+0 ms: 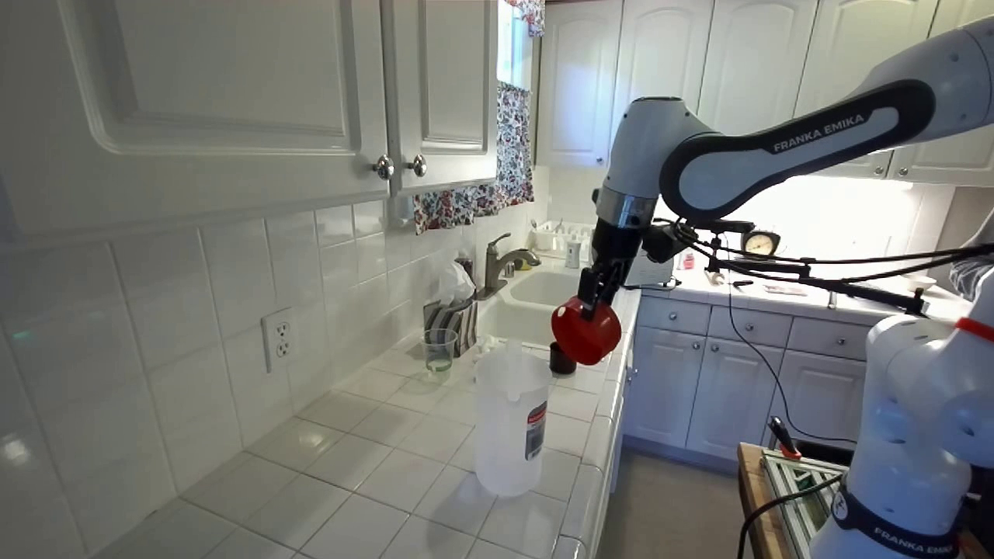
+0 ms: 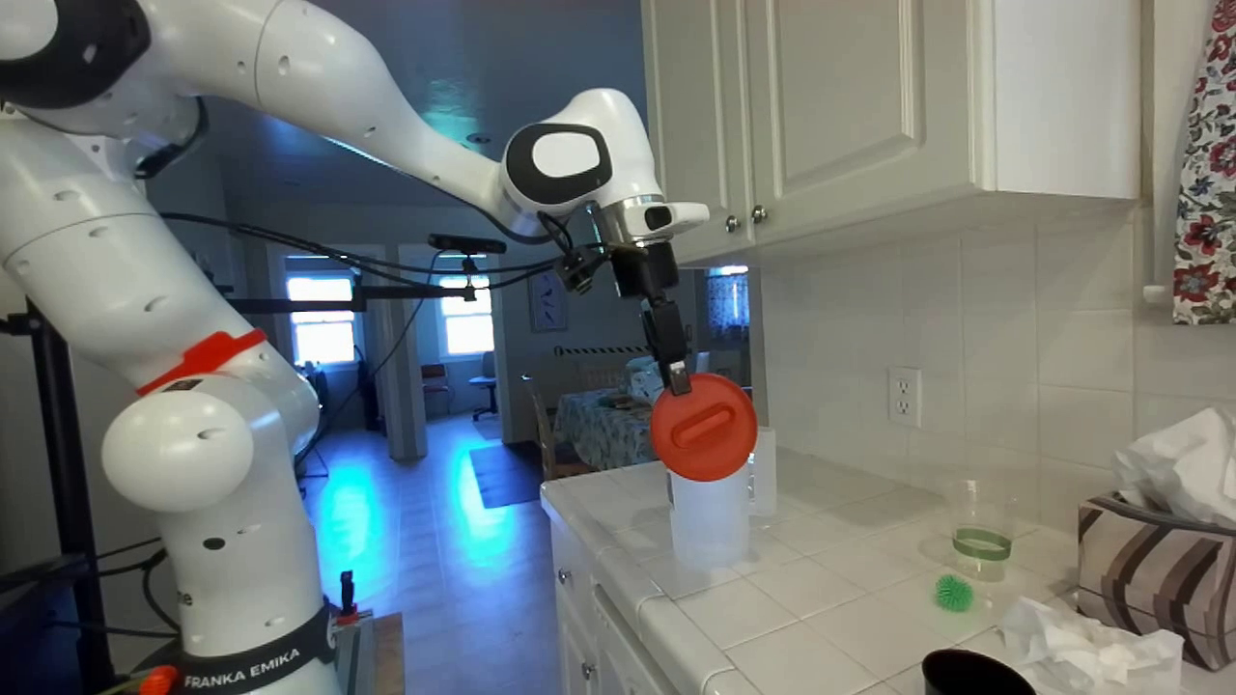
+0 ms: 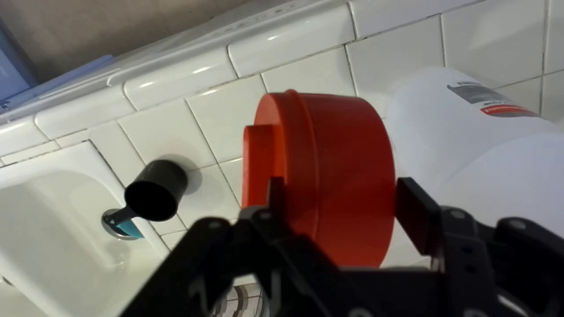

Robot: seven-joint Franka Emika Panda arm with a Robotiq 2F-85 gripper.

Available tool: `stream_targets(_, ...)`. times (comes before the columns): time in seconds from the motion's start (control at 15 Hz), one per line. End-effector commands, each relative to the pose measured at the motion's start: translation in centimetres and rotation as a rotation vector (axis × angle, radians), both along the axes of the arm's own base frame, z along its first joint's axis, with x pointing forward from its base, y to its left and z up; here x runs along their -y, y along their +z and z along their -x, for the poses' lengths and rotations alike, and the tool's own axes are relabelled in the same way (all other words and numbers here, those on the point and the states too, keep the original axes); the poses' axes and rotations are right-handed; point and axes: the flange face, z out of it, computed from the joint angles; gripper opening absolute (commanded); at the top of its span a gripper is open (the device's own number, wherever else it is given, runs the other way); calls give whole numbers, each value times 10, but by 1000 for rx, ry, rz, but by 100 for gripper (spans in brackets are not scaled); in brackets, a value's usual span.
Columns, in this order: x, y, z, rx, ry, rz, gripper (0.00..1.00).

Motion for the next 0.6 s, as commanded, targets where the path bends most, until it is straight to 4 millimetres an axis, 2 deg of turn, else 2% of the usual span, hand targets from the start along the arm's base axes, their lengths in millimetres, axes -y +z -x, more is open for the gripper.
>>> stream_targets(0.0, -1, 1, 0, 0, 2, 1, 64)
stream_targets(0.13, -2, 1, -1, 0, 5, 2, 64)
stream_targets(0.2, -2, 1, -1, 0, 5, 2, 39)
stream_targets(0.53, 14, -18, -5, -25, 12, 19, 39)
